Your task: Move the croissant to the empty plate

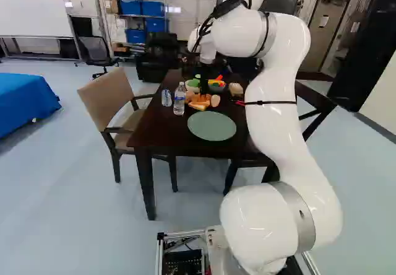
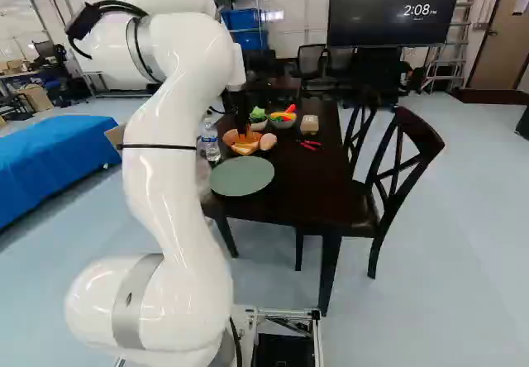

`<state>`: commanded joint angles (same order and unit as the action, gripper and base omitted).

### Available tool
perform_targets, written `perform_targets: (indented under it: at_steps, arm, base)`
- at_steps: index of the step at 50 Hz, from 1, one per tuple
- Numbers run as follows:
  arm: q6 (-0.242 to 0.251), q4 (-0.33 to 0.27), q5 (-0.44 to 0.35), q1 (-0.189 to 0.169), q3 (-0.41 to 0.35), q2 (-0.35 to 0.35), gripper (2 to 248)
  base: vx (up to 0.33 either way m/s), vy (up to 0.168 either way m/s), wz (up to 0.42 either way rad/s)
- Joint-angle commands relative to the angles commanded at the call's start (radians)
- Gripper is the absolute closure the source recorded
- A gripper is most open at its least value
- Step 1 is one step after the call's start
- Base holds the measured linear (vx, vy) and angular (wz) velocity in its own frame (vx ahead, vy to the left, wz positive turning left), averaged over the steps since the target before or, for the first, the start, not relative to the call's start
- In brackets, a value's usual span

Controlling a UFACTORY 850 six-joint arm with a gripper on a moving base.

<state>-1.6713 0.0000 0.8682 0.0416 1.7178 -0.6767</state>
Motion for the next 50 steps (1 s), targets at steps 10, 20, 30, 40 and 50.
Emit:
perform_targets:
  at_steps: [10,20,30,40,50]
  arm:
    - [0.000,0.000,0.000,0.000,0.000,0.000,118]
    - [0.000,0.000,0.000,0.000,0.000,0.000,128]
    - [0.000,0.000,0.000,0.000,0.000,0.000,126]
    - [0.000,0.000,0.000,0.000,-0.001,0.004,126]
    - [0.000,0.000,0.000,0.000,-0.006,0.025,126]
  base:
    - [0.000,0.000,0.000]
    - [0.000,0.000,0.000]
    - [0.000,0.000,0.000]
    - [0.000,0.000,0.000]
    - [0.000,0.000,0.000]
